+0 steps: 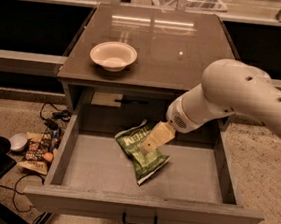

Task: Pick green jalapeno chip bag from top drawer and place on counter

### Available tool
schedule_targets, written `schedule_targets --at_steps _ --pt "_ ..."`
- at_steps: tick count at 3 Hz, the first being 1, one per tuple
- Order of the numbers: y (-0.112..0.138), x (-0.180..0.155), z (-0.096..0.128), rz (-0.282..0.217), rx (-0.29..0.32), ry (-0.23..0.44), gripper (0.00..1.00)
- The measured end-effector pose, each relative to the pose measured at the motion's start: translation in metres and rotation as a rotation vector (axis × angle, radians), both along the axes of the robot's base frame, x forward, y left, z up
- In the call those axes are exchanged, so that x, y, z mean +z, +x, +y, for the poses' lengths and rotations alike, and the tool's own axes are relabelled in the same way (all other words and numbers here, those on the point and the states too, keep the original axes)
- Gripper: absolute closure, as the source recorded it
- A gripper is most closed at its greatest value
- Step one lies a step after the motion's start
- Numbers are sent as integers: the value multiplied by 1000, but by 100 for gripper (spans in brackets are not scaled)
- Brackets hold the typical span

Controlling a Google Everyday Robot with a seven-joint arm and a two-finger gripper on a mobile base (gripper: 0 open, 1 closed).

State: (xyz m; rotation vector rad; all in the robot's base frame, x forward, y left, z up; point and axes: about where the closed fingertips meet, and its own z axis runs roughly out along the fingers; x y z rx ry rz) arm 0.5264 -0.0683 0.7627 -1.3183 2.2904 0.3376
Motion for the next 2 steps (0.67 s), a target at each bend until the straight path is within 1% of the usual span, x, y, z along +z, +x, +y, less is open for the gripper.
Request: schedule_targets --at_steps 1,2 --pt "8 -47 27 39 -7 -14 0" --pt "12 -88 42 77 -10 -38 0"
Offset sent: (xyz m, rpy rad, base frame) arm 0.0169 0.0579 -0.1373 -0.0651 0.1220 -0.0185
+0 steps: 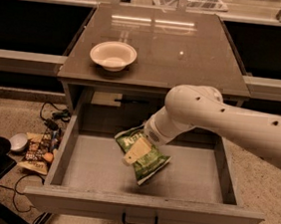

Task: Pick green jalapeno chip bag from top drawer and place on counter

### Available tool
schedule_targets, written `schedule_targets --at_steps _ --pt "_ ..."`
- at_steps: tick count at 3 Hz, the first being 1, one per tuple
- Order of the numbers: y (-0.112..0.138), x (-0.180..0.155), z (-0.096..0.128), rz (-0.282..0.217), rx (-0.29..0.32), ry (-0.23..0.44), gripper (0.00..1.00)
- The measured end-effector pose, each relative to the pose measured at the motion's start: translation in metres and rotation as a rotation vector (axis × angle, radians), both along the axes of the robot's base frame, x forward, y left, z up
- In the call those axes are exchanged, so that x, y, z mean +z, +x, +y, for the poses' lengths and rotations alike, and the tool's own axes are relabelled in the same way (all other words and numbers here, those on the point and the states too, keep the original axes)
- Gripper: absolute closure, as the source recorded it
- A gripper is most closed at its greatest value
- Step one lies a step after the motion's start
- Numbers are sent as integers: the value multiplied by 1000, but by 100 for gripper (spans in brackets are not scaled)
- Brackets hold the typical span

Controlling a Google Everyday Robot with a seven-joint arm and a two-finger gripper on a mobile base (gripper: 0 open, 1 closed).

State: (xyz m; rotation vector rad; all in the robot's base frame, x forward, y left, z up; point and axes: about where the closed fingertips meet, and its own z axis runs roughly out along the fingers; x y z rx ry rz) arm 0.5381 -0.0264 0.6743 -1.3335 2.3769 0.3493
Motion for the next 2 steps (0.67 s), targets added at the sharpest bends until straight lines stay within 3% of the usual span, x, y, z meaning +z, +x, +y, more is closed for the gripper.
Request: schedule_targets --at_steps 1,2 --pt "-2 -28 4 36 0 -44 16" --pt "-6 -40 4 55 -3 -68 40"
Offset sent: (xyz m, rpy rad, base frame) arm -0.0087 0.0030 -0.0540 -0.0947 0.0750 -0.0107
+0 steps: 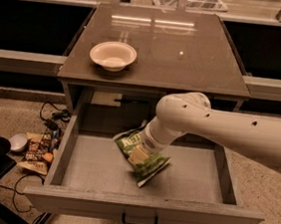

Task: Pick green jalapeno chip bag from top drawer and place on counter

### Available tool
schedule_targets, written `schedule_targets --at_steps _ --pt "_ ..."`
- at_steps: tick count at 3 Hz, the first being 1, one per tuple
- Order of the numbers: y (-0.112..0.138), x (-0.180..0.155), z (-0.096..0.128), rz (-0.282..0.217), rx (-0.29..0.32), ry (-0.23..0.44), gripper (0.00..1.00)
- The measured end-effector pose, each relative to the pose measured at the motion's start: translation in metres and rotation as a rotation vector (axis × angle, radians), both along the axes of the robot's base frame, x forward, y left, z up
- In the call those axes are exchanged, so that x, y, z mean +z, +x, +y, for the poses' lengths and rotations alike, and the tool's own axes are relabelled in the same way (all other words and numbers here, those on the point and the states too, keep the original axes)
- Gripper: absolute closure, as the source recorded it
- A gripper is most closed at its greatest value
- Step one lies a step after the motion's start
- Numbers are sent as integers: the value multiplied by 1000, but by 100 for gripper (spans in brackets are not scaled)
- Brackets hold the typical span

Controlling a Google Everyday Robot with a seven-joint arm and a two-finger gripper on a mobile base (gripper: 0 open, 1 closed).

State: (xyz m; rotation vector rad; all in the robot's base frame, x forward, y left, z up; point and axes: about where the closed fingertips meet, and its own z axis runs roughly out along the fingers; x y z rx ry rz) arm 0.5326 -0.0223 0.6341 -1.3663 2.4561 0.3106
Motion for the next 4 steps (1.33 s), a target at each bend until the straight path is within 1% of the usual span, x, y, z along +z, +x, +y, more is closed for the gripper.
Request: schedule_targets --at_steps 1,2,3,4 --pt "-4 -3 -2 5 -2 -23 63" --pt "-10 -11 1 21 0 -29 85" --pt "-10 -11 1 21 2 -29 100" --pt "-10 -11 1 21 2 -29 100"
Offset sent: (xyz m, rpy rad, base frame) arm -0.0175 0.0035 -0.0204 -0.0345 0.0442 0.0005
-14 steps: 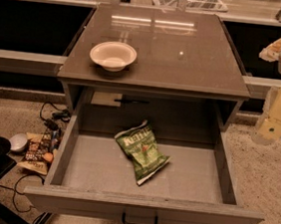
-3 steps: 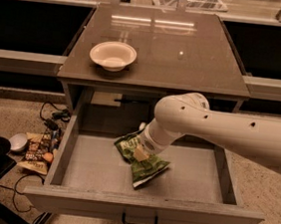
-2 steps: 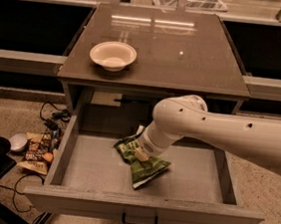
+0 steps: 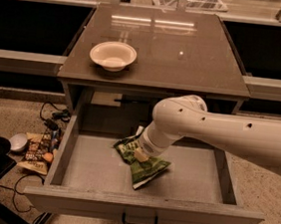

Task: Pick green jalapeno chip bag from top drawer and place on counter

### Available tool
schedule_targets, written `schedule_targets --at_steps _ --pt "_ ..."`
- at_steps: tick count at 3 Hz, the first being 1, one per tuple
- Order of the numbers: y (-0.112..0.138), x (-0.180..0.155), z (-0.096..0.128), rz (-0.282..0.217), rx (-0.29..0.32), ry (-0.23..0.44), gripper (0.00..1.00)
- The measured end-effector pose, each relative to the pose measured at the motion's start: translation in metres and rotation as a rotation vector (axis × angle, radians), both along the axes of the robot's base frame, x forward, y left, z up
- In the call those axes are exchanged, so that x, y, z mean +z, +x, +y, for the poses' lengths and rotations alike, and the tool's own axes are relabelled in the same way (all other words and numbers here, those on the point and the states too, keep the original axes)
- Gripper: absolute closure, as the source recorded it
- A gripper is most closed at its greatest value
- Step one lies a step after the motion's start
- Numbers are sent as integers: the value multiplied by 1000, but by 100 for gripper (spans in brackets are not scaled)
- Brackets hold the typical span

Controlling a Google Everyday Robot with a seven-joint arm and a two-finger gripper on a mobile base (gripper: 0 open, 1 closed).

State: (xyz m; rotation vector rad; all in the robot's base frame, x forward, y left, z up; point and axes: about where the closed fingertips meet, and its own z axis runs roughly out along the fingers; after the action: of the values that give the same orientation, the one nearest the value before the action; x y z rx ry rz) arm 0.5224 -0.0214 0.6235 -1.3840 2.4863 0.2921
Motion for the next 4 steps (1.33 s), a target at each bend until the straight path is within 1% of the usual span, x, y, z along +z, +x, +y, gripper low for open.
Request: schedule_targets --at_steps 1,2,4 --pt "-2 22 5 -15 31 -3 100" --pt "-7 94 -3 -63 56 -7 100" --pt "-33 284 -32 -190 46 -68 100"
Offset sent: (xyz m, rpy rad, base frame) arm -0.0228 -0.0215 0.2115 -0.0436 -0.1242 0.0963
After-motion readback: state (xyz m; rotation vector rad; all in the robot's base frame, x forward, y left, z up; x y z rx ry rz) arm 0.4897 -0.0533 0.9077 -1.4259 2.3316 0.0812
